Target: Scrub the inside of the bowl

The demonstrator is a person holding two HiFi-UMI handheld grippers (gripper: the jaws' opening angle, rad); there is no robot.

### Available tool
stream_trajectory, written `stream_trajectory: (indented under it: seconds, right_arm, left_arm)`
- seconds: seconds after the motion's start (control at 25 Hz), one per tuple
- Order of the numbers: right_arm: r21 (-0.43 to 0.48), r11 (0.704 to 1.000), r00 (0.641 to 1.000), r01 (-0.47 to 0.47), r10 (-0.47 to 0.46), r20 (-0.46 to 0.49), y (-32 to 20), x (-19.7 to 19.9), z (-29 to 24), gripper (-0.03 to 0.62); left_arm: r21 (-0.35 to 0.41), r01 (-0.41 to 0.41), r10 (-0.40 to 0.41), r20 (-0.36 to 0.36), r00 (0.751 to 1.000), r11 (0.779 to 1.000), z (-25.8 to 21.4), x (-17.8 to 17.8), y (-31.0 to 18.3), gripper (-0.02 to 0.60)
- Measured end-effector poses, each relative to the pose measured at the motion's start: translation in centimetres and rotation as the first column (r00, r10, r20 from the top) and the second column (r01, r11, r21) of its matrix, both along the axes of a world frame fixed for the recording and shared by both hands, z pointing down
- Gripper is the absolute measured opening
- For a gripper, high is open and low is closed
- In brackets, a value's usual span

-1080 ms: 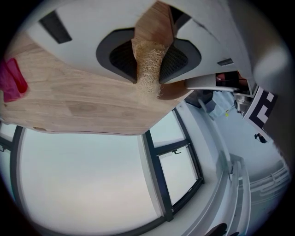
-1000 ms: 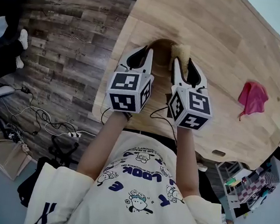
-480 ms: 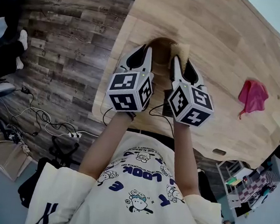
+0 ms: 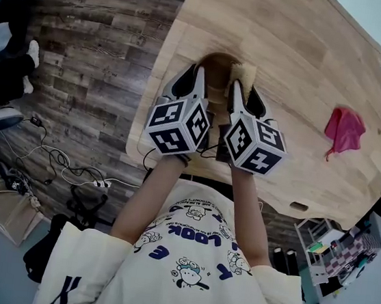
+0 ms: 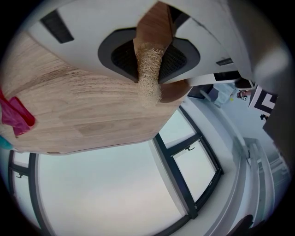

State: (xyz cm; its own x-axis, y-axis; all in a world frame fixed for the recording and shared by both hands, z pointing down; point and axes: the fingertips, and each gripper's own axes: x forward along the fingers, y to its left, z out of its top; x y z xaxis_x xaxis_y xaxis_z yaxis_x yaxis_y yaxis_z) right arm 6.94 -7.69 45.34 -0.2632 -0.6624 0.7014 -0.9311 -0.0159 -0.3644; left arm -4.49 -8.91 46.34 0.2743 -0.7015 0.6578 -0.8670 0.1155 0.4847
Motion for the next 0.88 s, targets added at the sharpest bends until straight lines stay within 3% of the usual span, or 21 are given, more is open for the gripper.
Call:
stream_trajectory:
  seconds: [0.16,0.4,0.48,0.6,0.68,0.76,0.88]
  right_arm:
    - [-0.046,0.998,0.999,-0.033,0.034,0.025,1.0,-0.2,0.1,0.127]
    - [-0.065,0.997,0.999,-0.048,0.048,0.002,1.8,-0.3,0.2,0.127]
    - [-0.064,0.998,0.999,-0.026,0.024,-0.032,1.8,-0.2,0.2,0.127]
    - [-0.049,0.997,0.992,0.058,-0.063,-0.108,1.4,-0.3,0.3,0.127]
    - [-0.047,0.991,0.979,0.126,-0.132,-0.155,1.2,-0.3,0.4,0.127]
    - [-0.049,0.979,0.96,0.199,-0.204,-0.19,1.1,-0.4,0.3,0.127]
    - [-0.042,0.946,0.916,0.32,-0.321,-0.243,0.9,-0.7,0.0,0.127]
  left_arm:
    - [-0.013,0.063,-0.064,-0.051,0.997,0.998,0.1,-0.2,0.5,0.066]
    - [-0.016,0.072,-0.072,-0.047,0.996,0.997,0.1,-0.3,1.2,0.066]
    - [-0.022,0.044,-0.044,-0.02,0.999,0.999,0.1,-0.2,1.4,0.065]
    - [-0.044,-0.082,0.085,0.076,0.993,0.996,0.3,0.1,1.8,0.058]
    - [-0.053,-0.208,0.214,0.139,0.967,0.977,0.4,0.6,2.1,0.088]
    - [-0.044,-0.33,0.332,0.204,0.921,0.943,0.3,1.1,2.4,0.182]
    - [-0.017,-0.431,0.417,0.29,0.862,0.902,-0.4,1.3,2.5,0.183]
